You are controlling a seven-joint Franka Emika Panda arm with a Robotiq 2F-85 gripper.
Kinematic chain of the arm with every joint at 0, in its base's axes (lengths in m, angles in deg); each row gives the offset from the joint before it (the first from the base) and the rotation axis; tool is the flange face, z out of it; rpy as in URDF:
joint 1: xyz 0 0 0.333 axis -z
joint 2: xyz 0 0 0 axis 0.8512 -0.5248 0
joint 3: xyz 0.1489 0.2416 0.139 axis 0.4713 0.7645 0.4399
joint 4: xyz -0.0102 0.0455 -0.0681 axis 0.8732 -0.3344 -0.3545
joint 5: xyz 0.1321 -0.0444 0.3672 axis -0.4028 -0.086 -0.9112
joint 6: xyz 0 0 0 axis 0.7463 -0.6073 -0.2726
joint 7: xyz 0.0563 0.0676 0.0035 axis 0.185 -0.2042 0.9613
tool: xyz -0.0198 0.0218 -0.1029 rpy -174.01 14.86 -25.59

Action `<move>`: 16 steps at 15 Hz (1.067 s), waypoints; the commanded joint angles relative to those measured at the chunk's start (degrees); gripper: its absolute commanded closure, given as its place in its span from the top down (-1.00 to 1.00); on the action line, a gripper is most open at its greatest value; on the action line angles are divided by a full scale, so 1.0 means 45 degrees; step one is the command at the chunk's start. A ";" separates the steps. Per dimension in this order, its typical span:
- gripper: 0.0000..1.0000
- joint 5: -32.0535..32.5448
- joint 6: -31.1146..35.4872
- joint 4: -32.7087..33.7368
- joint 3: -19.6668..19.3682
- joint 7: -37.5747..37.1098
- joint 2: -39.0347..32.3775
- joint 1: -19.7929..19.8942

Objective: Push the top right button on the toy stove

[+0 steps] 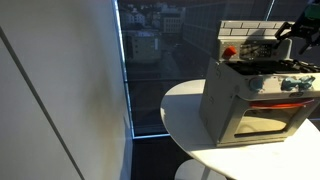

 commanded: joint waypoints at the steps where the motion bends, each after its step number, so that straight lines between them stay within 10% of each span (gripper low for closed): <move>1: 1.00 -0.0394 -0.0368 0.0051 -0.0055 0.0308 0.0223 0.0071; 16: 1.00 -0.0599 -0.0557 0.0124 -0.0197 0.0254 0.0285 0.0176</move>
